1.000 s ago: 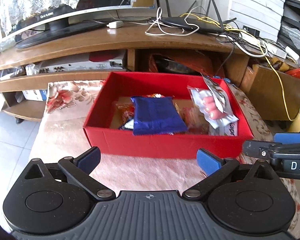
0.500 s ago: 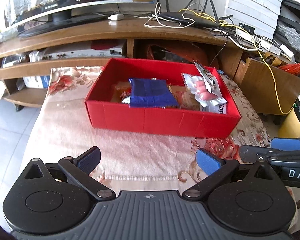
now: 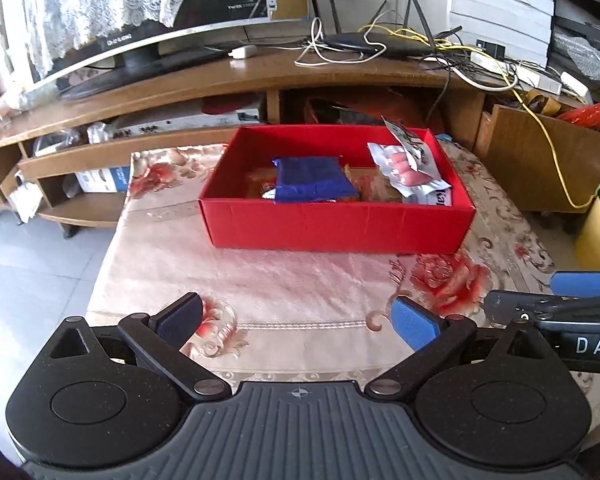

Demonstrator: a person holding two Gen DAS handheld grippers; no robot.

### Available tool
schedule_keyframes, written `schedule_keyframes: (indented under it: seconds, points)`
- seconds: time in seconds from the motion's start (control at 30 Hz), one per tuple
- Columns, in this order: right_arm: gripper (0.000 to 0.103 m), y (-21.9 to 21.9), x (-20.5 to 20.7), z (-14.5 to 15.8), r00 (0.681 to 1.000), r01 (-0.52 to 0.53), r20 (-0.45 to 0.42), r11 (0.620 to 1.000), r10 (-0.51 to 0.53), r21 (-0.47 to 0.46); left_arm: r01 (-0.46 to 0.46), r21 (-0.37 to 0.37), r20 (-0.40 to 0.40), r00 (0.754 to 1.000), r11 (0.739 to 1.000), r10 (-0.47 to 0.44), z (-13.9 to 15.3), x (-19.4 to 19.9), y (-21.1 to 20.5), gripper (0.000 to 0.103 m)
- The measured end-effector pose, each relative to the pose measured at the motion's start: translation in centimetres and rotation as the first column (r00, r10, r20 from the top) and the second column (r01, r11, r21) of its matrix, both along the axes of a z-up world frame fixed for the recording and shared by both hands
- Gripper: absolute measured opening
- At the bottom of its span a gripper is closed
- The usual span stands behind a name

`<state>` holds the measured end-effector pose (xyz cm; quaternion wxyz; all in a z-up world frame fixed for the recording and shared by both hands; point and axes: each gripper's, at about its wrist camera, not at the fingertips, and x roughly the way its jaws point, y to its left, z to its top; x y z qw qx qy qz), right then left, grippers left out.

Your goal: Organize snacks

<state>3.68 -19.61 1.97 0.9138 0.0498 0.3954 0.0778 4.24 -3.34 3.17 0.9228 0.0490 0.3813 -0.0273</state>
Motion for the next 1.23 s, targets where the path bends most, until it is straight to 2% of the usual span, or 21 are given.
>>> schedule_keyframes:
  seconds: [0.3, 0.97, 1.23]
  points:
    - [0.083, 0.04, -0.28, -0.49, 1.000, -0.006, -0.020, 1.000, 0.006, -0.009, 0.013, -0.020, -0.045, 0.999, 1.000, -0.014, -0.71, -0.03, 0.15, 0.102]
    - [0.083, 0.22, -0.36, -0.79, 0.999, -0.014, -0.036, 1.000, 0.014, -0.008, 0.001, -0.011, -0.037, 0.999, 1.000, -0.001, -0.82, -0.43, 0.29, 0.102]
    - [0.087, 0.22, -0.33, -0.72, 0.999, -0.011, -0.035, 1.000, 0.011, -0.009, -0.008, -0.009, -0.033, 0.999, 1.000, 0.008, -0.70, -0.45, 0.46, 0.103]
